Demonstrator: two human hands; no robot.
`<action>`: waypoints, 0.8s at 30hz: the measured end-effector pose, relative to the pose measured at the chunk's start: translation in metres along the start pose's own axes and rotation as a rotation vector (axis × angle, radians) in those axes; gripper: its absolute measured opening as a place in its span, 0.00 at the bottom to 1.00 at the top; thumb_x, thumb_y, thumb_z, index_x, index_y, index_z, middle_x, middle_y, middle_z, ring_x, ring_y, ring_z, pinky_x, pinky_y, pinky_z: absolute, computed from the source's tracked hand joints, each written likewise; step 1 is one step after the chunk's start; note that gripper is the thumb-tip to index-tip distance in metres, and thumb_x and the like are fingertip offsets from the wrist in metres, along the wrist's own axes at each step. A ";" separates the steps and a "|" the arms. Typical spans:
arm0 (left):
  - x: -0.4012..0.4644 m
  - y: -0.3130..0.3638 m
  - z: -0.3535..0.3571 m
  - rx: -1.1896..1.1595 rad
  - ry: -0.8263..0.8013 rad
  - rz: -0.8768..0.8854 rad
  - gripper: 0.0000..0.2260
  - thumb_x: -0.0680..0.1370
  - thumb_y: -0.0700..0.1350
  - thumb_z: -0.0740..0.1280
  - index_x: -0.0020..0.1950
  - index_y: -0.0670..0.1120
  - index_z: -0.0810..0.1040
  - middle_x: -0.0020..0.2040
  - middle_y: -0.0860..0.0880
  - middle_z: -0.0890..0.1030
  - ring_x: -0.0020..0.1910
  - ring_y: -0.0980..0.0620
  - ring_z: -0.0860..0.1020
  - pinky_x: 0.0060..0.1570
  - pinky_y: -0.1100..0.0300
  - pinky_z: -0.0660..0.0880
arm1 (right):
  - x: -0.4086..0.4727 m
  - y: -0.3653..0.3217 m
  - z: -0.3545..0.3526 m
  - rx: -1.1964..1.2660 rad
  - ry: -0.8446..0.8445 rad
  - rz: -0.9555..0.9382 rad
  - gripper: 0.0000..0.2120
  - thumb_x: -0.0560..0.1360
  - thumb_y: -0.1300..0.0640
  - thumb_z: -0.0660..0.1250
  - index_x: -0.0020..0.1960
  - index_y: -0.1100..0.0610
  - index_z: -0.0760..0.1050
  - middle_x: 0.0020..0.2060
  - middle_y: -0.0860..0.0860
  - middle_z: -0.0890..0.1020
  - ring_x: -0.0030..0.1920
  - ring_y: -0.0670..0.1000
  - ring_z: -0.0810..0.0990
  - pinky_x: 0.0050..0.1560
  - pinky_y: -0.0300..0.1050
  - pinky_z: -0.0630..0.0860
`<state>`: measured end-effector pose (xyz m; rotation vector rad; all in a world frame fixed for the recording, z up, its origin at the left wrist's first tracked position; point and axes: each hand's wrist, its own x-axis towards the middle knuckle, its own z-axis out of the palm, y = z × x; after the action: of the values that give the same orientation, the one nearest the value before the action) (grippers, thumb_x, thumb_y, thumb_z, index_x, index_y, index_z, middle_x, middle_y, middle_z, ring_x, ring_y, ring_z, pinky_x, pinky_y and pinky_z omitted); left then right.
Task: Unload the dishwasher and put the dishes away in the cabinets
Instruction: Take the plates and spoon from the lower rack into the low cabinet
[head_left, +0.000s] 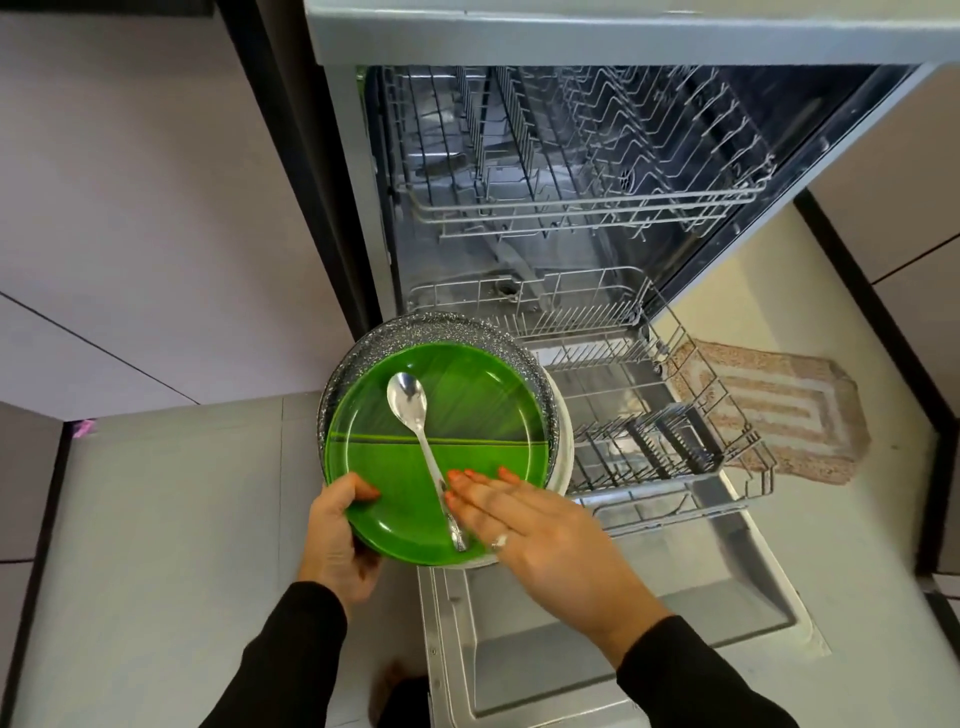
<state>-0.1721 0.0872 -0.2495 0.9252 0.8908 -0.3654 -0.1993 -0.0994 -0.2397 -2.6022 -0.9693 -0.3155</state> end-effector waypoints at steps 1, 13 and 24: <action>0.001 0.001 -0.003 -0.004 0.011 0.002 0.10 0.73 0.36 0.57 0.42 0.45 0.78 0.31 0.50 0.83 0.36 0.47 0.80 0.42 0.55 0.76 | -0.009 0.003 -0.004 0.058 0.066 0.099 0.15 0.78 0.61 0.61 0.63 0.57 0.77 0.62 0.52 0.79 0.62 0.48 0.77 0.66 0.46 0.72; 0.023 0.016 -0.033 -0.094 0.064 0.072 0.20 0.72 0.36 0.56 0.32 0.50 0.85 0.34 0.52 0.84 0.31 0.52 0.83 0.36 0.50 0.80 | -0.088 0.030 0.070 1.312 0.347 2.087 0.45 0.70 0.30 0.59 0.78 0.48 0.47 0.76 0.57 0.57 0.59 0.64 0.76 0.56 0.59 0.78; 0.045 0.021 -0.054 -0.170 0.051 0.033 0.15 0.58 0.40 0.64 0.40 0.45 0.85 0.39 0.45 0.85 0.33 0.44 0.84 0.36 0.36 0.76 | -0.064 0.053 0.101 1.253 0.629 2.160 0.31 0.79 0.38 0.53 0.77 0.50 0.51 0.69 0.59 0.63 0.53 0.70 0.76 0.48 0.59 0.78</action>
<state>-0.1594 0.1475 -0.2899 0.7941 0.9378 -0.2346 -0.2025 -0.1345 -0.3653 -0.9664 1.4368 0.1191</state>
